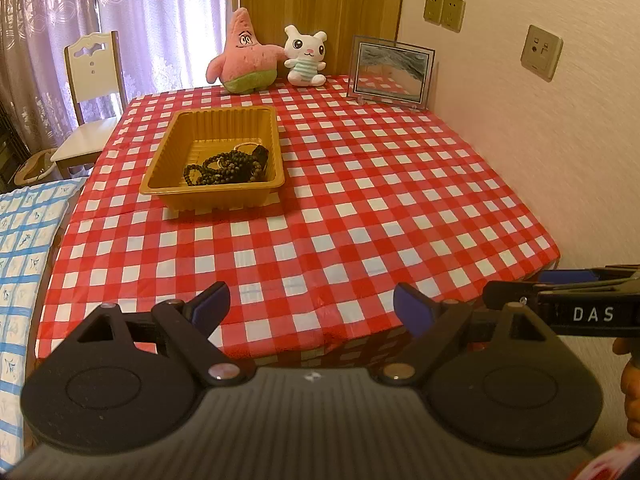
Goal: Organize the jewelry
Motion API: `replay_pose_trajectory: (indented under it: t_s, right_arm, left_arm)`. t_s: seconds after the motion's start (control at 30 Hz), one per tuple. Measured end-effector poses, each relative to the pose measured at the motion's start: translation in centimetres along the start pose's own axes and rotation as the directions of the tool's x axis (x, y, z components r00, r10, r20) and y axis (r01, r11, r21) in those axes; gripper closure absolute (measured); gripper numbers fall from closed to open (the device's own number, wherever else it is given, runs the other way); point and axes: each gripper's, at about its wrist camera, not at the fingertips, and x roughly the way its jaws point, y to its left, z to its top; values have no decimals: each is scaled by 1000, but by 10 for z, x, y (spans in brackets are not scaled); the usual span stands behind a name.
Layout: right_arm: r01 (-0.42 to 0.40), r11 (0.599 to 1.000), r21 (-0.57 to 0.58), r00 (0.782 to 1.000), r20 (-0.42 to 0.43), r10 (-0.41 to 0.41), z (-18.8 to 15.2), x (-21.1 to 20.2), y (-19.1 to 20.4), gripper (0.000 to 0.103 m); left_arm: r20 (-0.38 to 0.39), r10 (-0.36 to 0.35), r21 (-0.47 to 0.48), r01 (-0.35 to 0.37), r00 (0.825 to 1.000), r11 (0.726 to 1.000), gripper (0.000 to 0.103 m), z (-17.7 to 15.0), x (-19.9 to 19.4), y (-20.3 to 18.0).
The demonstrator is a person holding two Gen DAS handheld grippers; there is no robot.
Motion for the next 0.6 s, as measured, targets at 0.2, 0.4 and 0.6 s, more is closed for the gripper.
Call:
replay_pose_trajectory:
  t_s: [0.2, 0.4, 0.6]
  right_arm:
    - [0, 1000, -1, 1000, 1, 0, 0, 1, 1, 26]
    - [-3, 1000, -3, 1000, -1, 3, 2, 3, 1, 26]
    - [-3, 1000, -5, 1000, -1, 3, 2, 3, 2, 26]
  left_arm:
    - [1, 1, 0, -1, 1000, 1000, 15, 0, 0, 0]
    - [1, 0, 0, 0, 1000, 1000, 15, 0, 0, 0]
    - [0, -1, -1, 1, 1000, 1000, 15, 0, 0, 1]
